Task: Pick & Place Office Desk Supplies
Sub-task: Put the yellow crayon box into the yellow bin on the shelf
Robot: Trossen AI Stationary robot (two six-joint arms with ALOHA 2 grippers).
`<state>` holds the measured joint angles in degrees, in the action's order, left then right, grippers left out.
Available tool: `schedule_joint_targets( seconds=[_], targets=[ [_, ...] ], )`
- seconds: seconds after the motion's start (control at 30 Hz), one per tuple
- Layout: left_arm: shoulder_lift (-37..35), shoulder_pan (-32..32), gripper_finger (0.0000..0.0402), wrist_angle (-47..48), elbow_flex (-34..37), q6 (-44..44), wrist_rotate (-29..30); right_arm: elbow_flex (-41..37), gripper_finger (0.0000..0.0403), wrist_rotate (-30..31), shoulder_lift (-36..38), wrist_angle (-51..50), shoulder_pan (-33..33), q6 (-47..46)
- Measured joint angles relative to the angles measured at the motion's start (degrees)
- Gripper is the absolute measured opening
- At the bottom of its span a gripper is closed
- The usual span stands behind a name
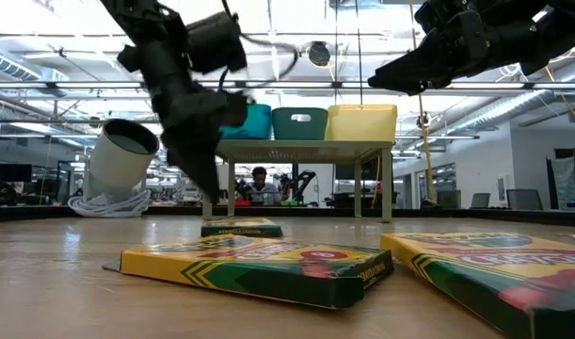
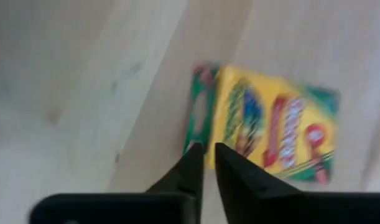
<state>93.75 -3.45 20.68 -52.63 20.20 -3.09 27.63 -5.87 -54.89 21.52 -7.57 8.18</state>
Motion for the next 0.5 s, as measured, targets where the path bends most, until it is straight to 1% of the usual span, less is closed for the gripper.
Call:
schedule_joint_targets(
  seconds=[0.1, 0.3, 0.4, 0.5],
  targets=[
    [0.82, -0.8, 0.0088, 1.93, 0.54, 2.8, -0.76, -0.01, 0.0196, -0.07, 0.0, -0.06, 0.0, -0.01],
    [2.54, -1.5, 0.0181, -4.39, 3.84, 1.75, -1.41, -0.02, 0.0196, -0.09, 0.01, -0.13, 0.02, -0.01],
    [3.21, -1.55, 0.0211, -7.1, 5.06, 0.18, -1.4, -0.02, 0.0196, -0.09, 0.02, -0.03, 0.02, -0.02],
    [3.26, -1.52, 0.0227, -10.26, 6.55, -0.14, -1.4, 0.0, 0.0196, -0.09, 0.02, 0.03, 0.02, 0.0]
  ],
)
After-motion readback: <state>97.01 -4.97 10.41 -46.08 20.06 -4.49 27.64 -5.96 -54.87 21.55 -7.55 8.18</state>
